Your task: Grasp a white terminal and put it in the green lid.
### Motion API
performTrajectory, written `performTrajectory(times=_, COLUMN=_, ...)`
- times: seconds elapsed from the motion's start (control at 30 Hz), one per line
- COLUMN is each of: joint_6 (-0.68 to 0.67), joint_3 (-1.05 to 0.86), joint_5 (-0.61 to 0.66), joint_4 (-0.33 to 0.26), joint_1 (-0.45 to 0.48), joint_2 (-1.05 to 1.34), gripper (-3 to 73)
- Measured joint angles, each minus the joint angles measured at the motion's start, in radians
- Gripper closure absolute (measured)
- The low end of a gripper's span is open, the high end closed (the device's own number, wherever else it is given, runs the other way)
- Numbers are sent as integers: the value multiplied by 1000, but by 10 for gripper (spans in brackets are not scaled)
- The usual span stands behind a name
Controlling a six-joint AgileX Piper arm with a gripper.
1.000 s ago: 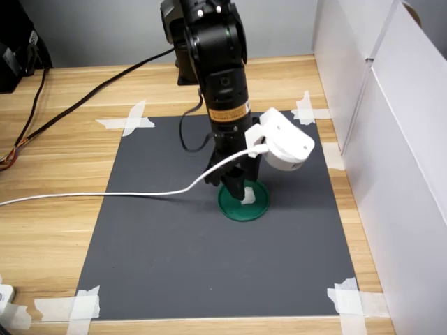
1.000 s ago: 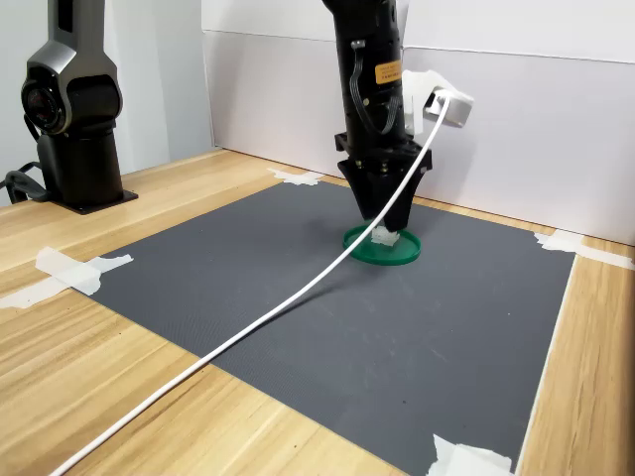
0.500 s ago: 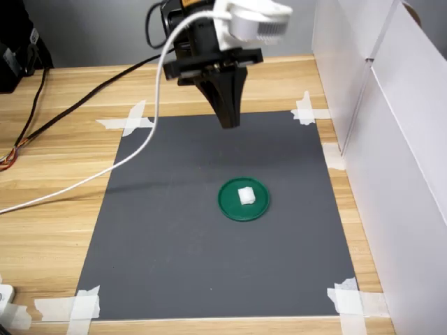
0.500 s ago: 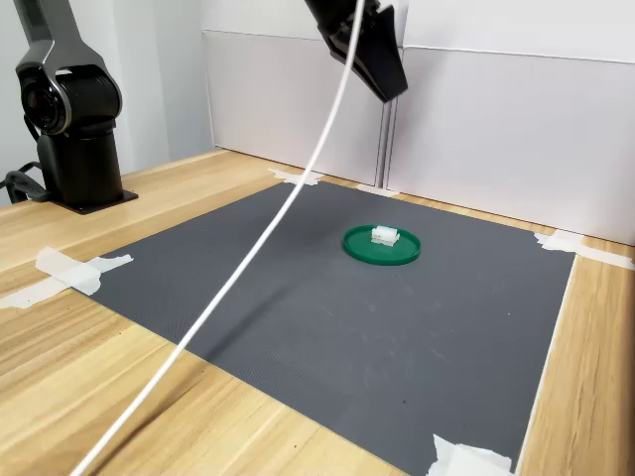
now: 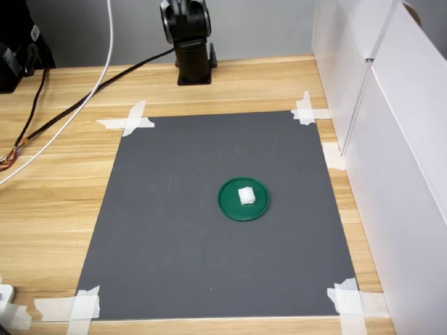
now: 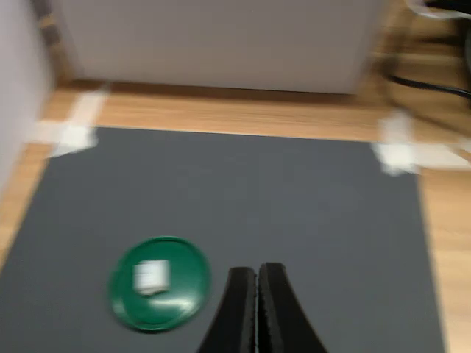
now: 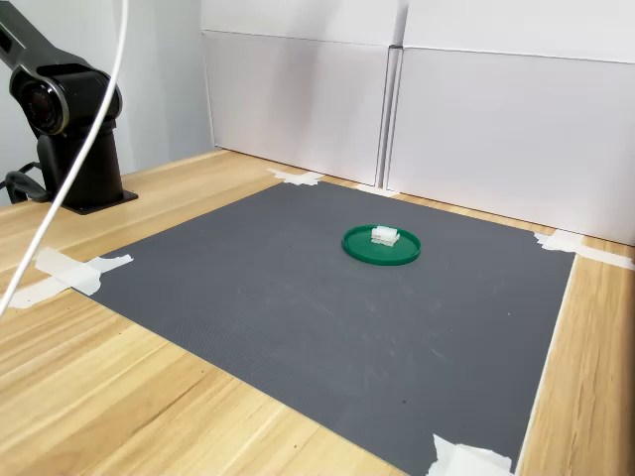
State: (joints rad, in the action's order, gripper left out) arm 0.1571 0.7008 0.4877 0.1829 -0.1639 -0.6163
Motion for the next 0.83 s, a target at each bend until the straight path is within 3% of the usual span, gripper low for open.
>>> performTrajectory(times=0.13, joint_6=5, joint_3=-63, joint_5=13, joint_4=-18, joint_1=121, joint_2=106, gripper=714)
performTrajectory(times=0.27, joint_6=8, joint_3=-127, joint_5=30, joint_4=-25, joint_1=166, joint_2=231, gripper=714)
performTrajectory(times=0.83, joint_6=8, joint_3=-467, joint_5=47, joint_4=-28, joint_1=177, joint_2=578, gripper=714)
